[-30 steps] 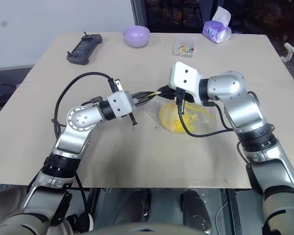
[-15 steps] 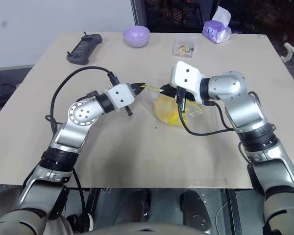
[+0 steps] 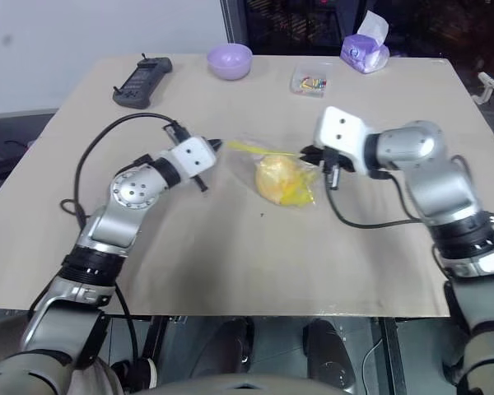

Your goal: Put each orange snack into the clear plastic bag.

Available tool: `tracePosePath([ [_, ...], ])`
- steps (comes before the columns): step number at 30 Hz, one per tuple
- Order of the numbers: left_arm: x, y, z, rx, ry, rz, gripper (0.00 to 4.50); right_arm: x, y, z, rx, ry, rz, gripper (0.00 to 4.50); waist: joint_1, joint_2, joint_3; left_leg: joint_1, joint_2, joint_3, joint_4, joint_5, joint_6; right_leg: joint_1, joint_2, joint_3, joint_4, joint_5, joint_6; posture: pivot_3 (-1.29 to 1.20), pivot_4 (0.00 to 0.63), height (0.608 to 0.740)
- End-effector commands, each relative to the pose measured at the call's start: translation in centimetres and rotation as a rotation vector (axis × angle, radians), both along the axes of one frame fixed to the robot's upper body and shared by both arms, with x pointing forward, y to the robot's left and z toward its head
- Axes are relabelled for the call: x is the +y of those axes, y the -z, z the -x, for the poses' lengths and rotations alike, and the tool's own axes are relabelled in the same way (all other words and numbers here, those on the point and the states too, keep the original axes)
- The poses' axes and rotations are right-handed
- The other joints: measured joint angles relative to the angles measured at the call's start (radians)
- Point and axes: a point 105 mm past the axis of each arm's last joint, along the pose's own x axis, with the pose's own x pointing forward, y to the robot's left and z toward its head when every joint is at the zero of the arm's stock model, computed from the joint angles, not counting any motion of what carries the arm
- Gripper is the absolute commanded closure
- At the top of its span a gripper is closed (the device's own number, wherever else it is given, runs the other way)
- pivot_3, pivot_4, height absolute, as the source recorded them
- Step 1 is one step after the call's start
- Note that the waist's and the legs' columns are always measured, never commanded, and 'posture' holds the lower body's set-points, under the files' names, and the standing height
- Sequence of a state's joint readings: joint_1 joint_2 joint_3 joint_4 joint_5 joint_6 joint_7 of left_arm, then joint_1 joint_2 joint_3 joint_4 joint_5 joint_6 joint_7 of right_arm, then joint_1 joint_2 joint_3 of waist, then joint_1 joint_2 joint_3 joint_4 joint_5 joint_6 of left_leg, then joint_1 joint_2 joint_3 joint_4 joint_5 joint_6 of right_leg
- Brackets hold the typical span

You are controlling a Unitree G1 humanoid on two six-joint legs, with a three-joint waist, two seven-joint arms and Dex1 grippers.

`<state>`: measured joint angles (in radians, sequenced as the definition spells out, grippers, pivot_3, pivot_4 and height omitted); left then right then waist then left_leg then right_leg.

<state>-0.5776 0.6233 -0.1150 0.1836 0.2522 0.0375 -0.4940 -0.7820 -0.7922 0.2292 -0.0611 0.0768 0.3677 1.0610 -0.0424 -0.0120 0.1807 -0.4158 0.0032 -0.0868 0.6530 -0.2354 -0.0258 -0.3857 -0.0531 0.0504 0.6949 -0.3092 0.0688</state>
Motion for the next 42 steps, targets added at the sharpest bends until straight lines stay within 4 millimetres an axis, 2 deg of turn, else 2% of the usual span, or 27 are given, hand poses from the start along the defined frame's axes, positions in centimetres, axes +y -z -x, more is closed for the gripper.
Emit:
tracePosePath([
  [1, -0.1, -1.4, 0.1, -0.054, 0.001, 0.017, 4.50, -0.7, -1.6, 0.5, -0.044, 0.009, -0.003, 4.46, 0.001, 0.000, 0.000, 0.000, 0.000, 0.000, 0.000, 0.000, 0.000, 0.000, 0.000, 0.000, 0.000, 0.000, 0.000, 0.00, 0.150, 0.740],
  [6, -0.4, -1.4, 0.0, -0.053, 0.009, 0.017, 4.50, -1.3, -1.8, 0.9, -0.030, 0.024, 0.007, 4.46, 0.002, 0.000, 0.000, 0.000, 0.000, 0.000, 0.000, 0.000, 0.000, 0.000, 0.000, 0.000, 0.000, 0.000, 0.000, 0.00, 0.150, 0.740],
  [11, -1.4, -1.9, 0.2, -0.073, 0.061, 0.044, 4.50, -0.5, -2.3, 1.0, -0.045, 0.006, -0.022, 4.46, 0.002, 0.000, 0.000, 0.000, 0.000, 0.000, 0.000, 0.000, 0.000, 0.000, 0.000, 0.000, 0.000, 0.000, 0.000, 0.00, 0.150, 0.740],
  [15, -2.2, -3.2, -0.1, -0.121, 0.080, 0.118, 4.50, 0.0, -4.3, -0.4, -0.166, 0.038, -0.095, 4.46, 0.001, 0.000, 0.000, 0.000, 0.000, 0.000, 0.000, 0.000, 0.000, 0.000, -0.001, 0.000, 0.000, 0.000, 0.000, 0.00, 0.150, 0.740],
  [18, -2.8, -5.1, -1.2, -0.187, 0.063, 0.185, 4.50, 0.4, -6.6, -2.0, -0.301, 0.066, -0.154, 4.46, 0.002, 0.000, 0.000, 0.000, 0.000, 0.000, 0.000, 0.000, 0.000, 0.000, -0.001, 0.000, 0.001, 0.000, 0.000, 0.00, 0.150, 0.740],
  [22, -3.5, -9.7, -2.2, -0.352, 0.055, 0.248, 4.50, 1.4, -9.5, -2.8, -0.430, 0.074, -0.266, 4.46, 0.001, -0.001, 0.000, 0.000, 0.000, 0.000, 0.000, 0.002, -0.003, 0.000, 0.000, -0.001, 0.000, 0.000, 0.000, 0.00, 0.150, 0.740],
  [24, -3.4, -11.3, -2.3, -0.410, 0.058, 0.276, 4.50, 1.4, -10.5, -2.9, -0.465, 0.084, -0.310, 4.46, 0.001, -0.001, 0.000, -0.002, 0.000, 0.000, 0.000, 0.002, -0.004, -0.001, -0.001, -0.001, -0.001, 0.000, 0.000, 0.00, 0.150, 0.740],
  [27, -3.3, -12.6, -1.9, -0.467, 0.076, 0.298, 4.50, 1.2, -10.6, -2.7, -0.472, 0.074, -0.316, 4.46, 0.001, -0.001, 0.000, -0.002, -0.001, 0.001, -0.001, 0.003, -0.004, -0.001, -0.001, 0.000, -0.002, 0.000, 0.000, 0.00, 0.150, 0.740],
  [34, -3.3, -12.7, -1.4, -0.484, 0.108, 0.305, 4.50, 1.3, -9.9, -2.0, -0.454, 0.024, -0.301, 4.46, -0.001, -0.001, 0.000, -0.002, -0.001, 0.001, -0.001, 0.003, -0.004, -0.002, -0.001, 0.000, 0.000, 0.000, 0.000, 0.00, 0.150, 0.740],
  [35, -3.4, -12.2, -1.3, -0.467, 0.123, 0.301, 4.50, 1.4, -9.3, -1.6, -0.418, 0.002, -0.294, 4.46, 0.000, -0.001, 0.000, -0.001, -0.001, 0.001, -0.001, 0.003, -0.004, -0.002, -0.001, 0.000, 0.000, 0.000, 0.000, 0.00, 0.150, 0.740],
  [36, -3.4, -8.6, 0.1, -0.338, 0.190, 0.274, 4.50, 2.6, -2.8, 1.1, -0.193, -0.103, -0.226, 4.46, 0.000, 0.000, 0.000, -0.001, -0.001, 0.000, -0.001, 0.003, -0.004, -0.002, -0.001, 0.000, 0.000, 0.000, 0.000, 0.00, 0.150, 0.740],
  [37, -3.6, -6.0, 1.7, -0.235, 0.249, 0.253, 4.50, 3.3, 2.3, 4.2, 0.010, -0.185, -0.181, 4.46, 0.001, -0.001, -0.007, -0.001, -0.001, 0.000, -0.001, 0.003, -0.004, -0.002, -0.001, 0.000, 0.000, 0.000, 0.000, 0.00, 0.150, 0.740],
  [38, -3.8, -4.3, 3.0, -0.162, 0.293, 0.245, 4.50, 3.5, 5.6, 7.2, 0.163, -0.244, -0.147, 4.46, -0.001, -0.001, -0.021, -0.002, 0.001, -0.001, -0.005, 0.003, -0.004, 0.000, -0.001, -0.001, -0.001, 0.000, 0.000, 0.00, 0.150, 0.740],
  [39, -3.8, -3.5, 3.9, -0.121, 0.316, 0.243, 4.50, 3.5, 7.3, 9.0, 0.248, -0.268, -0.121, 4.46, -0.001, -0.001, -0.024, 0.001, 0.003, -0.003, -0.007, 0.002, -0.004, 0.004, 0.000, -0.003, -0.001, 0.000, 0.000, 0.00, 0.150, 0.740],
  [40, -3.7, -3.3, 4.3, -0.109, 0.315, 0.245, 4.50, 3.2, 7.6, 9.5, 0.262, -0.257, -0.112, 4.46, -0.001, 0.000, -0.022, 0.006, 0.004, -0.003, -0.004, -0.003, 0.003, 0.009, 0.000, -0.005, 0.001, 0.000, 0.000, 0.00, 0.150, 0.740],
  [41, -3.7, -3.3, 4.6, -0.098, 0.314, 0.247, 4.50, 3.0, 7.8, 9.8, 0.269, -0.248, -0.108, 4.46, -0.001, 0.003, -0.017, 0.004, 0.003, -0.003, -0.004, -0.005, 0.005, 0.007, 0.000, -0.006, 0.000, -0.001, 0.000, 0.00, 0.150, 0.740],
  [42, -3.6, -3.2, 4.7, -0.093, 0.310, 0.246, 4.50, 3.0, 7.6, 9.2, 0.252, -0.219, -0.125, 4.46, -0.001, 0.005, -0.013, -0.011, 0.001, -0.002, -0.003, -0.005, 0.005, -0.005, -0.002, -0.005, -0.006, -0.004, -0.002, 0.00, 0.150, 0.740],
])
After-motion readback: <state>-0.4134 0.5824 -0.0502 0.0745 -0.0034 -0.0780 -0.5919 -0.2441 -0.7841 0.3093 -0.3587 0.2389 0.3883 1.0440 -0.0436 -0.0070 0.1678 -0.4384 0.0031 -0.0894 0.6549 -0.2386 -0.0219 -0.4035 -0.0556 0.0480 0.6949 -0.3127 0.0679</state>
